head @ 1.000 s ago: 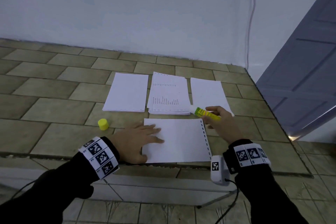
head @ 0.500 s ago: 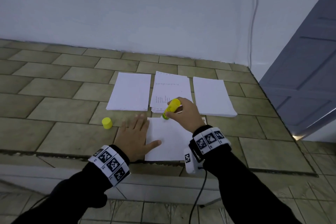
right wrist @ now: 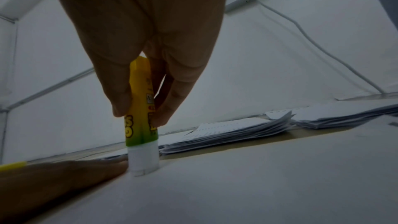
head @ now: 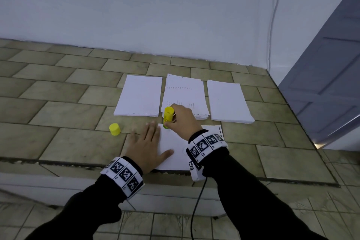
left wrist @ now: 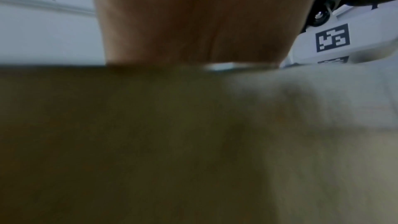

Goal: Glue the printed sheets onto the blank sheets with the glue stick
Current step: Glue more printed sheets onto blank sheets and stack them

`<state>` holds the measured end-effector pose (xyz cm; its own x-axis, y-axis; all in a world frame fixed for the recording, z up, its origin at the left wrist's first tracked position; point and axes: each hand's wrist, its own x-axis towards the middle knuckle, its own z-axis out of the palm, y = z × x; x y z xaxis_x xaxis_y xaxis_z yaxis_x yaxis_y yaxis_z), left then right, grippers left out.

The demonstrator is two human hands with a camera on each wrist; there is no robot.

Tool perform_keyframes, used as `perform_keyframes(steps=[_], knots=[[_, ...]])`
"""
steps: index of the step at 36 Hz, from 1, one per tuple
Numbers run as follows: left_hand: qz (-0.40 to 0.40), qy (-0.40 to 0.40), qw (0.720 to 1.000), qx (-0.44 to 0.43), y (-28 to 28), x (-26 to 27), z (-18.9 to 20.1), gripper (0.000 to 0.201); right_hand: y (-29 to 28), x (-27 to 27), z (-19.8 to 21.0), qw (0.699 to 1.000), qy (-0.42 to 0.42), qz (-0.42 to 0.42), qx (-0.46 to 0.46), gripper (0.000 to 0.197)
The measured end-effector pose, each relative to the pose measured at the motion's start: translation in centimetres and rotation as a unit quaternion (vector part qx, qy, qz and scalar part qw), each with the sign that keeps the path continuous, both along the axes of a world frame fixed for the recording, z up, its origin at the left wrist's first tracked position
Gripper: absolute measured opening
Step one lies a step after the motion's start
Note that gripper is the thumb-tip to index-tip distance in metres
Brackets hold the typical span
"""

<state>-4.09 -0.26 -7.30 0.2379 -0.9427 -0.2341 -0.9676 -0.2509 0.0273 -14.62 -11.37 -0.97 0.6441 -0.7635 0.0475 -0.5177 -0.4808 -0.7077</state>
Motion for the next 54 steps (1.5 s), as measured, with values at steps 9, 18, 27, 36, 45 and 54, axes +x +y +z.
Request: perform_keyframes(steps=[9,18,27,36,45,54], knots=[[-0.036,-0.009,0.996,-0.078,0.8,0.7,-0.7,0.104,-1.1,-4.1,-0.2,0.998,0.014,-0.058,-0.005,0.020],[-0.032,0.013,0.994,-0.099,0.9,1.0,-1.5,0.113,-3.2,-11.9,-0.2,0.987,0.017,-0.157,-0.018,0.014],[-0.031,0.031,0.993,-0.108,0.8,1.0,-2.1,0.114,-2.8,-12.6,0.2,0.988,-0.043,-0.150,-0.007,0.013],[-0.029,0.045,0.991,-0.120,0.8,0.9,-2.0,0.111,1.5,-6.2,0.2,0.998,-0.062,-0.003,0.033,0.015],[-0.032,0.042,0.993,-0.103,0.7,0.9,-1.5,0.121,3.6,-2.1,-0.7,0.997,-0.017,0.069,0.003,0.014],[-0.022,0.045,0.994,-0.093,0.8,1.0,-1.5,0.122,2.3,-5.7,-0.4,0.998,0.018,0.035,-0.044,0.034]])
